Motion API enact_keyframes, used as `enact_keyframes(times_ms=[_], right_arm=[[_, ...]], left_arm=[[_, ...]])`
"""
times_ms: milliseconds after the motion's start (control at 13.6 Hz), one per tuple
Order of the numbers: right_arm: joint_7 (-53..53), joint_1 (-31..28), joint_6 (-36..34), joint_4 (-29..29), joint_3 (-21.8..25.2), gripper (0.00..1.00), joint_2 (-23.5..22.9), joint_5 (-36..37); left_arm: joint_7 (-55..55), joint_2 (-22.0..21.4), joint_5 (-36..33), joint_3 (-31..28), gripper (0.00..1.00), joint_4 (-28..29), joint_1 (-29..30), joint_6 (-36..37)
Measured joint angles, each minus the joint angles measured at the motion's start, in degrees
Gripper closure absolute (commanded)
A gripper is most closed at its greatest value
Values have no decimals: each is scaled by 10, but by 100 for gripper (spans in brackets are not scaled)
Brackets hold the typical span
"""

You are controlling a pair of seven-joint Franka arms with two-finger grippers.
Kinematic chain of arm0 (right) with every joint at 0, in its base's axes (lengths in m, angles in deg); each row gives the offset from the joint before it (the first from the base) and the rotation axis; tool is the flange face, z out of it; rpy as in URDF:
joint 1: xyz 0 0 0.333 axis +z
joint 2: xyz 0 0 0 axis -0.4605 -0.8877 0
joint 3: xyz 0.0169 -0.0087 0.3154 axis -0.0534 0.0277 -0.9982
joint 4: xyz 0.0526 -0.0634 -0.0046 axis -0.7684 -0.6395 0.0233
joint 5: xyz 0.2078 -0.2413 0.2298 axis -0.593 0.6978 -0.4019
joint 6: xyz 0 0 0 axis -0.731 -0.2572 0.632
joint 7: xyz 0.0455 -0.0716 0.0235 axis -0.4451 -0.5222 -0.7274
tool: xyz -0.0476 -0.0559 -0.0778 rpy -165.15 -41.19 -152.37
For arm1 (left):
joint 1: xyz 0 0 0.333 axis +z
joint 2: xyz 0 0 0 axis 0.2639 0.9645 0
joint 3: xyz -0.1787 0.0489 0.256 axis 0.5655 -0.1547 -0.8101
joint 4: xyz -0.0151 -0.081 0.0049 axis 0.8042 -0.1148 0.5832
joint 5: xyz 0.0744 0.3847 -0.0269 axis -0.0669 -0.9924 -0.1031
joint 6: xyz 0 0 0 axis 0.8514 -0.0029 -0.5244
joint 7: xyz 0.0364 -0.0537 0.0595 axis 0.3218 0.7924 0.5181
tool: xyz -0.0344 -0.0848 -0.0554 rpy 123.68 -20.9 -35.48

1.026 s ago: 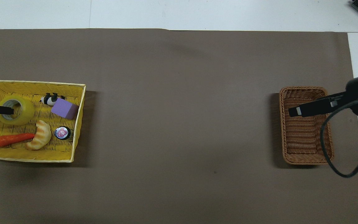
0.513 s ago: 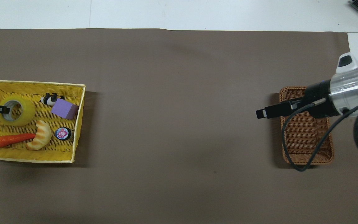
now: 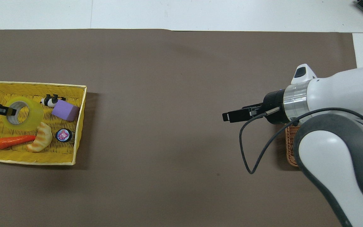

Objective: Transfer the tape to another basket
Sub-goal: 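Lift the tape with the left gripper while the right gripper approaches it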

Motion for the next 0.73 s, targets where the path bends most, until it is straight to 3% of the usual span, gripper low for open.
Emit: enact_keyframes(times_ms=[366,733], right_arm=[[43,41,43,-15,0,0,0,-3],[82,99,134,-44,-1,0,-14,-16]], left_arm=[[200,-16,12,4,100,2,-157,19],[378,-15,46,5,100,3,-292,-35]])
